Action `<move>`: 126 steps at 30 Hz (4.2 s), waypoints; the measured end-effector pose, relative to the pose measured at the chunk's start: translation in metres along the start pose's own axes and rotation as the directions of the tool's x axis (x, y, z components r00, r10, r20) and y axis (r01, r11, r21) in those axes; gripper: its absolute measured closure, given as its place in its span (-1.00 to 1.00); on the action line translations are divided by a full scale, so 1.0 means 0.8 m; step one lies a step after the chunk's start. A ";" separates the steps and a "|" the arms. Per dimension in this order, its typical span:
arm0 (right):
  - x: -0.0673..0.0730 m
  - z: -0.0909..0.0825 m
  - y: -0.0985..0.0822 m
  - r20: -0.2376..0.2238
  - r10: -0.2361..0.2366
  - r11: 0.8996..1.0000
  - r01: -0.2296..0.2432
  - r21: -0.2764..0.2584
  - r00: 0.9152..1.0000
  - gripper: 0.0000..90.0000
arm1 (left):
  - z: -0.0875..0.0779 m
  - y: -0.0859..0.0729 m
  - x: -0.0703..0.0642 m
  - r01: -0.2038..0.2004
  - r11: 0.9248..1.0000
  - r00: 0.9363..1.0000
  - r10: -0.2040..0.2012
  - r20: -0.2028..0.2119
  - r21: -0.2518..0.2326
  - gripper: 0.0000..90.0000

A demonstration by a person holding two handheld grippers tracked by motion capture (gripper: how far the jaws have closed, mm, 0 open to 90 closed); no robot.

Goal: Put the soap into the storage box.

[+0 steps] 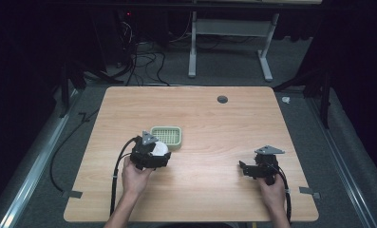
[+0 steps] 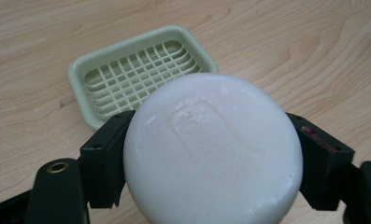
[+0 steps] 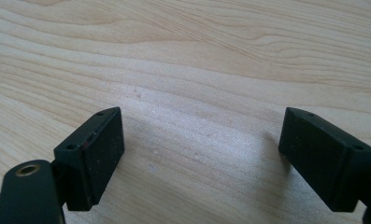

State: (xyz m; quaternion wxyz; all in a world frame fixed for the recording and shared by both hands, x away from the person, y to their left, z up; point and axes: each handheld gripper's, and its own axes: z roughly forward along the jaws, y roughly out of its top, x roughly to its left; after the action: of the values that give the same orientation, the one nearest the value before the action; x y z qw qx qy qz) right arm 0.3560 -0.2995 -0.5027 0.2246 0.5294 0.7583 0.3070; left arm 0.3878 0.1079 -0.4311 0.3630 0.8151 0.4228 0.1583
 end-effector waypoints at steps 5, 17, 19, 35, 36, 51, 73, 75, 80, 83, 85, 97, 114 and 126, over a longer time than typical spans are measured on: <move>0.000 0.000 0.000 0.000 0.001 1.000 -0.001 -0.002 1.000 -0.66 | -0.001 0.007 0.005 0.009 1.000 1.000 -0.009 -0.002 -0.012 -0.45; 0.000 0.000 0.000 0.000 0.001 1.000 -0.001 -0.003 1.000 -0.66 | 0.000 0.029 0.023 0.017 0.999 1.000 -0.017 -0.015 -0.028 -0.45; 0.000 0.000 0.000 0.000 0.001 1.000 -0.001 -0.003 1.000 -0.66 | 0.002 0.031 0.026 0.026 0.999 1.000 -0.026 -0.003 -0.025 -0.45; 0.000 0.000 0.000 0.000 0.002 1.000 -0.002 -0.002 1.000 -0.66 | 0.019 0.059 0.032 0.017 1.000 1.000 -0.017 -0.001 -0.012 -0.45; 0.000 0.000 0.000 0.000 0.003 1.000 -0.003 -0.003 1.000 -0.66 | 0.022 0.061 0.032 0.017 1.000 1.000 -0.017 -0.009 -0.009 -0.45; 0.000 0.000 0.000 0.001 0.001 1.000 -0.001 -0.001 1.000 -0.66 | 0.049 0.074 0.038 0.018 1.000 1.000 -0.018 -0.023 0.013 -0.45; 0.000 0.000 0.000 0.001 0.002 1.000 -0.002 -0.001 1.000 -0.66 | 0.105 0.069 0.044 0.043 0.996 0.997 -0.039 -0.062 0.079 -0.45; 0.000 0.000 0.000 0.001 0.002 1.000 -0.002 -0.001 1.000 -0.66 | 0.109 0.068 0.046 0.053 0.995 0.997 -0.048 -0.067 0.079 -0.45; 0.000 0.000 0.000 0.001 0.002 1.000 -0.002 -0.001 1.000 -0.66 | 0.120 0.064 0.045 0.069 0.994 0.995 -0.062 -0.076 0.086 -0.45; 0.000 0.000 0.000 0.001 0.002 1.000 -0.002 -0.001 1.000 -0.66 | 0.124 0.062 0.046 0.079 0.993 0.994 -0.072 -0.078 0.089 -0.45; 0.000 0.000 0.000 0.001 0.002 1.000 -0.002 -0.001 1.000 -0.66 | 0.125 0.060 0.046 0.080 0.992 0.994 -0.072 -0.082 0.093 -0.45; 0.000 0.000 0.000 0.000 0.002 1.000 -0.002 -0.001 1.000 -0.66 | 0.132 0.053 0.046 0.066 0.990 0.992 -0.052 -0.112 0.122 -0.46; 0.000 0.000 0.000 0.002 0.001 1.000 -0.001 0.000 1.000 -0.66 | 0.114 0.058 0.044 0.036 0.995 0.993 -0.025 -0.115 0.094 -0.58; 0.000 0.000 0.000 0.002 0.001 1.000 -0.001 0.000 1.000 -0.67 | 0.094 0.063 0.046 0.023 0.998 0.994 -0.017 -0.112 0.057 -0.58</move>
State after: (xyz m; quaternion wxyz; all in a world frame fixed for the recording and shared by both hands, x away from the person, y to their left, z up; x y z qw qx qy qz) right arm 0.3559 -0.2996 -0.5027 0.2252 0.5302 0.7577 0.3068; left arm 0.4807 0.0843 -0.4479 0.3167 0.8108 0.4550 0.1876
